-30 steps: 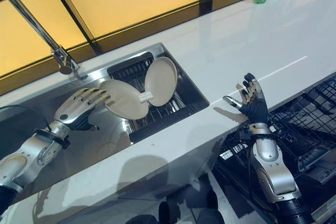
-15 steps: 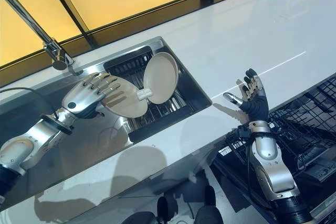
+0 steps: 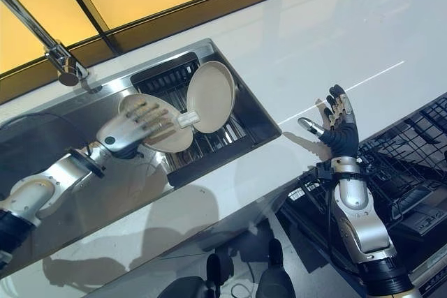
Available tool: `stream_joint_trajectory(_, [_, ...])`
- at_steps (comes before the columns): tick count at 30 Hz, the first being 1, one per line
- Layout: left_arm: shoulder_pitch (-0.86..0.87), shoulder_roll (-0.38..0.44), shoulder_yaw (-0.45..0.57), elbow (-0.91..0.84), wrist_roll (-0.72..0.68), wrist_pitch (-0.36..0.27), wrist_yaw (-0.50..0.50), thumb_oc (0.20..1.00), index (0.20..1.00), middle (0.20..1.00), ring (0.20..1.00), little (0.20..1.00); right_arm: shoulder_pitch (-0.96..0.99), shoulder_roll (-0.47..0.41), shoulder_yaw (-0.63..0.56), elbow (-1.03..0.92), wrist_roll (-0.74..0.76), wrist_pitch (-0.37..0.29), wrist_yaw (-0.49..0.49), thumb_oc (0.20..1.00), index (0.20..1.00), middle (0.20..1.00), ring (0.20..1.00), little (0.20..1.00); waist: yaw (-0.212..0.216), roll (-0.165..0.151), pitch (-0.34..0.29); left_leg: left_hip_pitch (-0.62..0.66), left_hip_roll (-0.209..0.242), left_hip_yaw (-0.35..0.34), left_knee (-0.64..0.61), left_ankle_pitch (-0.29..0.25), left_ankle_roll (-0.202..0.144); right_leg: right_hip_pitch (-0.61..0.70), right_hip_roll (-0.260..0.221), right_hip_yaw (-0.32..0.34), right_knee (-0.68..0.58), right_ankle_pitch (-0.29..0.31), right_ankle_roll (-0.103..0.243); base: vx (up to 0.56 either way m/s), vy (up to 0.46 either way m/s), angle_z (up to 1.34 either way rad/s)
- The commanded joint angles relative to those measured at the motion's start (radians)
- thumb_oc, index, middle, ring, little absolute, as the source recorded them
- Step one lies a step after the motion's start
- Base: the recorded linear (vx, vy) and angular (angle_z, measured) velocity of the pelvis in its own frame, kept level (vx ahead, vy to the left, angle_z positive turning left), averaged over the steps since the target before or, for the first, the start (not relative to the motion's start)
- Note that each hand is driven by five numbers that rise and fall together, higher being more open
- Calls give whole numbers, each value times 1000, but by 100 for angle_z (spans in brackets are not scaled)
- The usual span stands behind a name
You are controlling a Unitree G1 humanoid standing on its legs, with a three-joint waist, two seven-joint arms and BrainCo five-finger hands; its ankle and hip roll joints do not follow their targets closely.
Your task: Pick up plates and place into dishwasher.
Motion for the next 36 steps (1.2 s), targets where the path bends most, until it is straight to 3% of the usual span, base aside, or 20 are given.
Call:
stream_joint_trajectory(1, [-41,45,42,17,0,6,-47,200,200,200,200,200,11,-17,-16,-11,20,21,26,1000,1000,1000,1000,1000,-31,-14,-15,-141,-67,-36,217,-97,64,18,-56,38,78,-72,59,43,21,0])
stream_joint_trajectory(14, [74,36,143,-22,97,3,-16,200,200,200,200,200,102,-24,-78,-48,43,56,99,1000,1000,1000,1000,1000,-34,2,-52,-89,-75,-50,208,-96,60,48,-63,20,94,-81,57,54,17,1])
stream_joint_trajectory(22, [129,60,219,-60,151,-71,-15,200,200,200,200,200,159,-29,-121,-64,54,75,148,1000,1000,1000,1000,1000,-45,29,-86,-42,-87,-53,173,-77,57,63,-67,14,106,-78,56,36,16,2])
stream_joint_trajectory(27, [126,61,213,-89,198,-121,-107,200,200,200,200,200,170,-36,-133,-79,60,84,151,1000,1000,1000,1000,1000,-60,54,-101,-12,-92,-52,141,-70,57,72,-69,9,109,-84,55,0,4,1])
stream_joint_trajectory(31, [84,72,183,-114,167,-192,-264,200,200,200,200,200,163,-41,-140,-88,63,101,157,1000,1000,1000,1000,1000,-71,77,-108,7,-98,-52,126,-67,57,78,-71,5,111,-86,55,0,0,0])
stream_joint_trajectory(36, [23,88,131,-114,102,-201,-397,200,200,200,200,200,148,-45,-130,-96,54,116,154,1000,1000,1000,1000,1000,-83,103,-115,21,-104,-52,114,-67,57,85,-72,2,106,-88,52,0,0,0])
